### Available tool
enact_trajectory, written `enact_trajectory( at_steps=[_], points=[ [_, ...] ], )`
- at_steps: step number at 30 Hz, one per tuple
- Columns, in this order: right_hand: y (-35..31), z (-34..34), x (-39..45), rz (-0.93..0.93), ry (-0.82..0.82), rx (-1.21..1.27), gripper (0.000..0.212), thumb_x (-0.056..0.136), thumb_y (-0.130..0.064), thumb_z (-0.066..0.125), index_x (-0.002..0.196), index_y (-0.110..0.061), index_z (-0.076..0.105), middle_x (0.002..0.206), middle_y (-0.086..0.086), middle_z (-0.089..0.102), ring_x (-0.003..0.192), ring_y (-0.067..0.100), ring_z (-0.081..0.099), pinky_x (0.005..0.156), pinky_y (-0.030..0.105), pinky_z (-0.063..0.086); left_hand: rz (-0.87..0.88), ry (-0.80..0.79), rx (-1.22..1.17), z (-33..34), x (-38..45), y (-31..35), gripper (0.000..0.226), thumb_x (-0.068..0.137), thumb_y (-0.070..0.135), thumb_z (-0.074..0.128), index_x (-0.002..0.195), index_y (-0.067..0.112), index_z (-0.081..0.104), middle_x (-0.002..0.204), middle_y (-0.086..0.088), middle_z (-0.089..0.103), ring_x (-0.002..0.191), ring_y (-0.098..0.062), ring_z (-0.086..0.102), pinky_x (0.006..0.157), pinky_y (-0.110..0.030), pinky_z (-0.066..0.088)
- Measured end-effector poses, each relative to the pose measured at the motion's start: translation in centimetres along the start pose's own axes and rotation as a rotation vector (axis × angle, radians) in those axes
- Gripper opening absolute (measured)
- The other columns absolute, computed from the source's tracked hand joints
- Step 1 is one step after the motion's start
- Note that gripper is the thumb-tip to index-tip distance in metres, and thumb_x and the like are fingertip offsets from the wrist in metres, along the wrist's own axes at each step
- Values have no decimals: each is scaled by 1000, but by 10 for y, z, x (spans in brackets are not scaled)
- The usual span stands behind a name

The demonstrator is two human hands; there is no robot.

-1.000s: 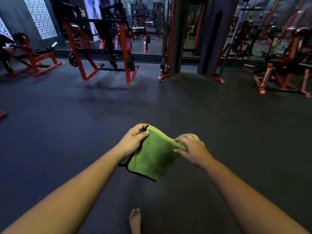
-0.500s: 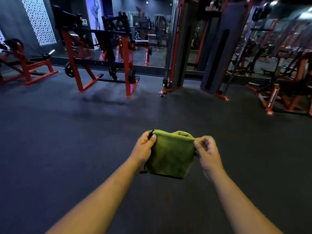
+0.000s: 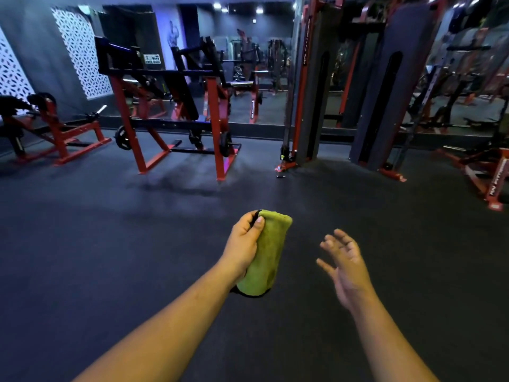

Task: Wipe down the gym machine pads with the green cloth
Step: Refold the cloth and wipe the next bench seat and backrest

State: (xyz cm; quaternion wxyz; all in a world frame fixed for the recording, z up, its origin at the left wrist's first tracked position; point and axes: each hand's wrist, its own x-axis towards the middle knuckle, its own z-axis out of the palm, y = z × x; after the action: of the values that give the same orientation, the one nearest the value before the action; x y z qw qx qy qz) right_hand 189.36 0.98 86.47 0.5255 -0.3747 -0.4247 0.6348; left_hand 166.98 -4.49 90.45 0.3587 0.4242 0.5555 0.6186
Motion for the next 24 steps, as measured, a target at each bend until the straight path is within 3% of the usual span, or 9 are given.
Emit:
enact_trajectory(
  at_steps=[2, 6, 10, 13, 16, 19, 22, 24],
  points=[
    [15, 10, 47, 110, -84, -85, 73, 71, -46, 80, 137, -33, 51, 142, -1, 58, 121, 9, 58, 97, 43, 45, -10, 2, -2, 12, 46, 0, 19, 106, 23, 54, 118, 20, 67, 113, -3, 75, 109, -21, 70, 92, -34, 58],
    [28, 43, 147, 205, -177, -154, 75, 84, -50, 73, 149, -31, 42, 145, -7, 56, 115, -2, 57, 110, 51, 40, -53, 28, -99, 16, 137, -3, 23, 106, 23, 52, 121, 15, 68, 116, -9, 74, 112, -25, 69, 97, -41, 56],
    [26, 76, 231, 183, -194, -60, 53, 83, -39, 79, 127, -13, 65, 123, 11, 73, 114, 29, 69, 101, 50, 54, -105, 104, -209, -1, 214, -27, 24, 105, 24, 53, 117, 15, 71, 114, -14, 75, 104, -24, 70, 90, -38, 57],
    [33, 98, 301, 172, -164, -34, 36, 83, -26, 78, 113, -8, 71, 109, 15, 76, 100, 30, 70, 91, 47, 56, -186, 150, -296, -20, 281, -65, 42, 97, 41, 61, 124, 9, 68, 118, -16, 73, 109, -26, 69, 94, -42, 56],
    [41, 128, 381, 165, -170, -23, 31, 84, -27, 74, 112, -14, 74, 110, 16, 75, 98, 29, 71, 90, 49, 56, -349, 11, -348, -37, 349, -119, 61, 80, 51, 73, 121, 6, 67, 120, -17, 72, 105, -26, 71, 87, -40, 58],
    [48, 148, 462, 186, -124, -50, 28, 89, -27, 72, 114, -13, 72, 109, 16, 76, 96, 29, 72, 87, 48, 58, -463, -124, -324, -44, 417, -153, 54, 75, 37, 81, 113, 2, 67, 114, -21, 73, 95, -28, 72, 83, -39, 59],
    [46, 160, 543, 223, -43, -61, 29, 90, -27, 73, 115, -12, 70, 108, 16, 76, 90, 29, 73, 81, 48, 61, -455, -88, -362, -41, 505, -152, 53, 82, 19, 80, 128, 0, 59, 122, -23, 70, 107, -35, 69, 92, -47, 58],
    [44, 162, 598, 233, -36, -27, 35, 87, -27, 74, 119, -13, 68, 114, 17, 74, 97, 30, 72, 88, 53, 59, -443, -60, -380, -33, 569, -147, 49, 87, 12, 73, 132, 5, 55, 123, -18, 71, 112, -36, 68, 96, -53, 56]
  ],
)
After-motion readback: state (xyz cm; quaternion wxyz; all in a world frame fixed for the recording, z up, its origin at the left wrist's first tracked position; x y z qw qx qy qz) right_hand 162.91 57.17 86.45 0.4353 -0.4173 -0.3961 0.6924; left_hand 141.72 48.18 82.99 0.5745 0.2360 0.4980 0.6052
